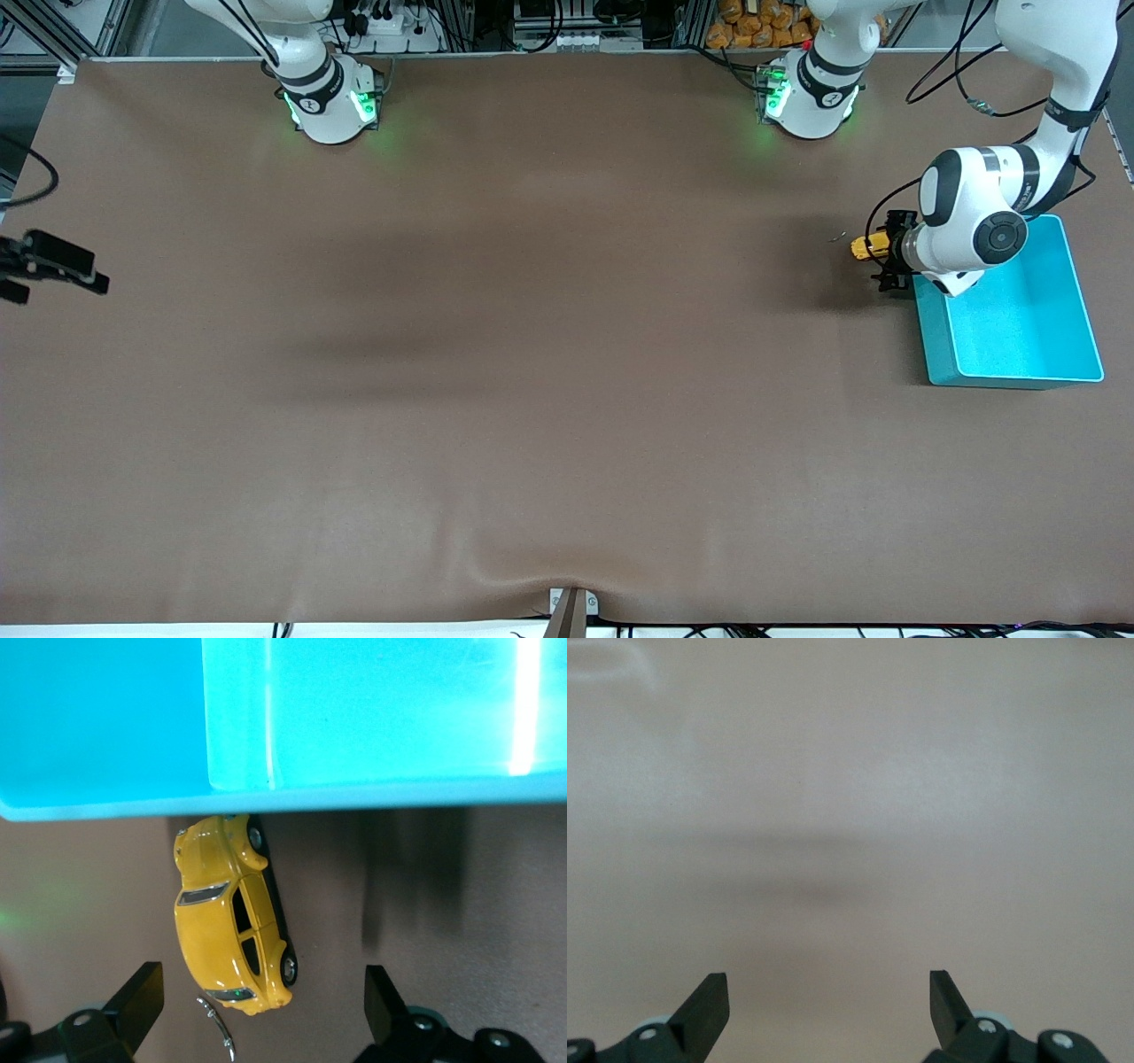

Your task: Wind and store yellow beetle car

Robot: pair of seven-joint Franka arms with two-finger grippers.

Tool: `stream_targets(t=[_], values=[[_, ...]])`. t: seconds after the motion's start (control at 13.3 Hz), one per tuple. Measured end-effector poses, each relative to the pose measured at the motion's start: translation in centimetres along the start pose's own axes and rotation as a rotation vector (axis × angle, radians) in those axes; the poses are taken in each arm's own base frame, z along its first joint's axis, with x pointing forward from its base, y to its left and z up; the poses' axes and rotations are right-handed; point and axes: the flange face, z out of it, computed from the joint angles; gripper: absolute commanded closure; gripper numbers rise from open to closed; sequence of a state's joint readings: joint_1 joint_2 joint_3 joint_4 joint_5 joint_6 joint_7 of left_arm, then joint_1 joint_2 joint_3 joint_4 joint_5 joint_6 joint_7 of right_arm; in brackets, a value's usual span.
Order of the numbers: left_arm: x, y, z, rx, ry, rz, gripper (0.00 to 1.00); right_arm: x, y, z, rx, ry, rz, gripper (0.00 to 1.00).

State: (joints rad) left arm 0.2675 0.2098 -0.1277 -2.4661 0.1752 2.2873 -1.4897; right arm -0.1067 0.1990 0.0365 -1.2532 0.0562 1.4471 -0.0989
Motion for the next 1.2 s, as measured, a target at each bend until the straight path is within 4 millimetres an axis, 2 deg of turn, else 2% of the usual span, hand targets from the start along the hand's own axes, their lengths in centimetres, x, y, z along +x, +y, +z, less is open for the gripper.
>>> stream_targets(t=[0.15, 0.3, 0.82, 0.9, 1.05, 1.12, 1.2], values=[[0.3, -0.2, 0.4, -0.008, -0.004, -0.008, 0.00, -1.5, -1.8, -1.3, -0.024, 0.002, 0.036, 0.00], [0.8, -0.5, 0.9, -0.026, -0.011, -0.023, 0.00, -2.7, -3.3, -1.4, -0.049, -0.003, 0.036, 0.00], [1.1, -1.5, 2.4, -0.040, -0.023, -0.035, 0.00, -6.5, -3.5, 0.4, -0.066, 0.042, 0.039, 0.00], [1.1, -1.5, 2.4, -0.041, -0.023, -0.036, 0.04, -6.8, -3.4, 0.4, -0.066, 0.042, 0.040, 0.00], [1.2, -1.5, 2.4, -0.042, -0.023, -0.038, 0.21, -7.0, -3.4, 0.4, -0.066, 0.042, 0.041, 0.00], [1.2, -1.5, 2.4, -0.043, -0.023, -0.038, 0.24, -7.0, -3.4, 0.5, -0.066, 0.041, 0.040, 0.00], [1.2, -1.5, 2.4, -0.043, -0.023, -0.038, 0.32, -7.1, -3.3, 0.5, -0.066, 0.039, 0.037, 0.00]])
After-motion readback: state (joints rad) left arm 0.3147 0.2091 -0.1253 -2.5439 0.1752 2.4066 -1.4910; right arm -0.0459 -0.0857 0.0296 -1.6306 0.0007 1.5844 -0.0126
